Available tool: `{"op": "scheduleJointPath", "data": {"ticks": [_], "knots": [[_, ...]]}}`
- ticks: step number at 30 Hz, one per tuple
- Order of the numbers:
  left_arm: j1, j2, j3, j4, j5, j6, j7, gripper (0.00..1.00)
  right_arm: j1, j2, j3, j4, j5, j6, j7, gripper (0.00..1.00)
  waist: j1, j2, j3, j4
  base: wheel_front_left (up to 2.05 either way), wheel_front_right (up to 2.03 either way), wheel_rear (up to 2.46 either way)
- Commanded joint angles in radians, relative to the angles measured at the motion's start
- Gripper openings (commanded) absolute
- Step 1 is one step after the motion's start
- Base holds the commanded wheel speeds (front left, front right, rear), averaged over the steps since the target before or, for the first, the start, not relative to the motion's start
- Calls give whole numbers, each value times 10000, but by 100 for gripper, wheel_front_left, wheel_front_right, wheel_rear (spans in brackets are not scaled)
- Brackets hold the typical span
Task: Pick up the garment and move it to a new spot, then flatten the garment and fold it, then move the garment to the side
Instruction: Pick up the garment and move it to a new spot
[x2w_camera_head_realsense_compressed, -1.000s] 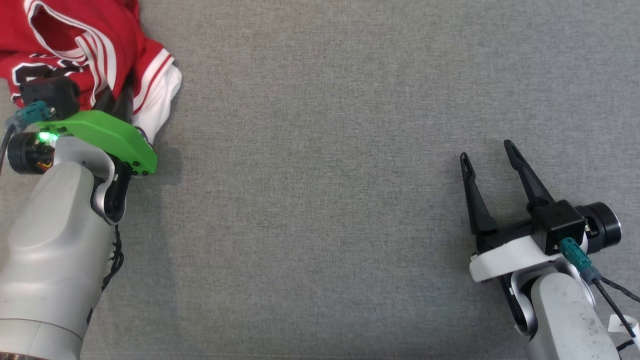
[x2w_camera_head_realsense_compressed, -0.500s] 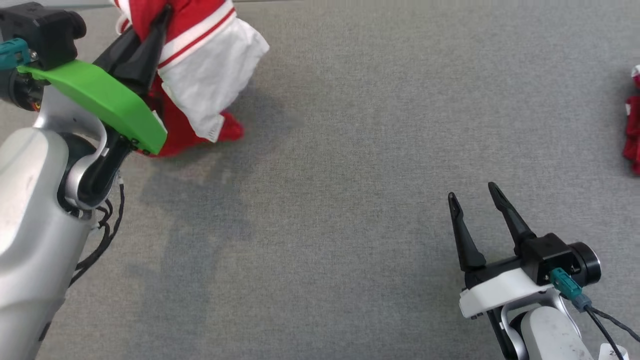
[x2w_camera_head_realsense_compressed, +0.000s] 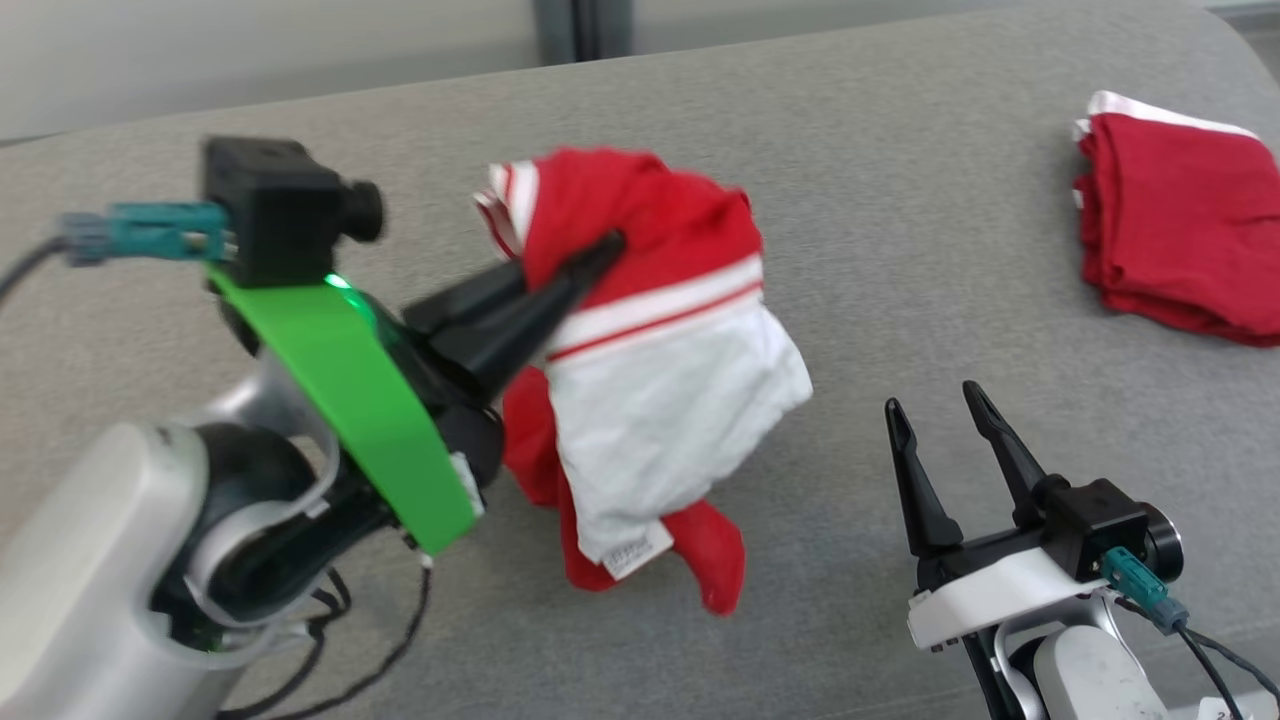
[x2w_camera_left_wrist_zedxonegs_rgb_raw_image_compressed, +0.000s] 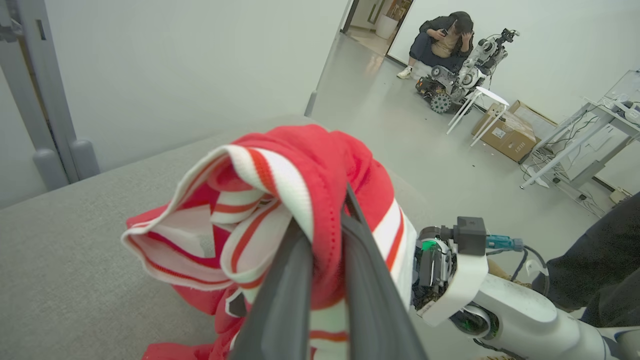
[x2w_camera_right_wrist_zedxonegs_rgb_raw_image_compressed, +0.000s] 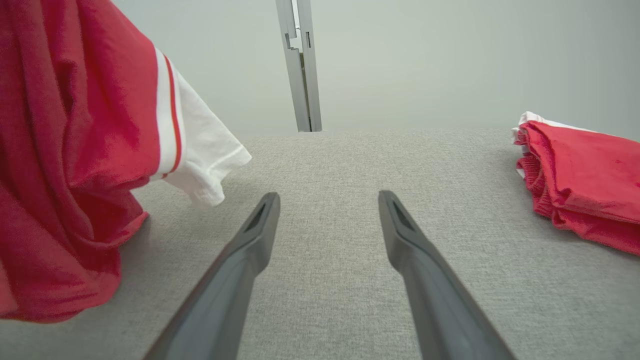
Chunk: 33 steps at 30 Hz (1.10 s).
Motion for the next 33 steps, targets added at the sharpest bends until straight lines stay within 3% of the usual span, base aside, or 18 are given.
{"op": "scheduleJointPath", "data": {"ticks": [1,7,10,12,15,18,23,28,33], "knots": [[182,-162,-166,112,-101,40,98,0,-158,-3,35,-33,102,-15,-28,100,0,-1,128,-872,0,0,0],[23,-1116,-1055,2179,775,297,-254,0,-209,-1,75,17,391,-15,-29,100,0,-1,412,-1796,0,0,0],[15,-1990,-1421,3794,1164,89,-1016,0,-136,1,52,54,485,-15,-29,100,0,-1,488,-2108,0,0,0],[-52,-2200,-1719,5145,1870,-66,-1696,0,-92,2,87,72,542,-15,-29,100,0,-1,512,-2295,0,0,0],[-29,-2704,-2058,6920,2731,-206,-2891,100,12,-1,62,40,562,-15,-28,100,0,-1,472,-2446,0,0,0],[122,-3119,-2027,8025,3002,-296,-4061,100,123,1,-171,-3,463,-15,-29,100,0,-1,304,-2342,0,0,0],[619,-3357,-1789,8137,3296,-372,-5824,100,375,-5,-553,-165,89,-15,-29,100,0,-1,-172,-1842,0,0,0],[1703,-3129,-1390,6970,3671,266,-7103,100,696,-6,-1066,-542,-401,-15,-29,100,0,-1,-645,-1030,0,0,0],[3350,-2743,-686,5503,4342,1114,-7374,100,944,-9,-1538,-779,-728,-15,-29,100,0,-1,-905,-277,0,0,0]]}}
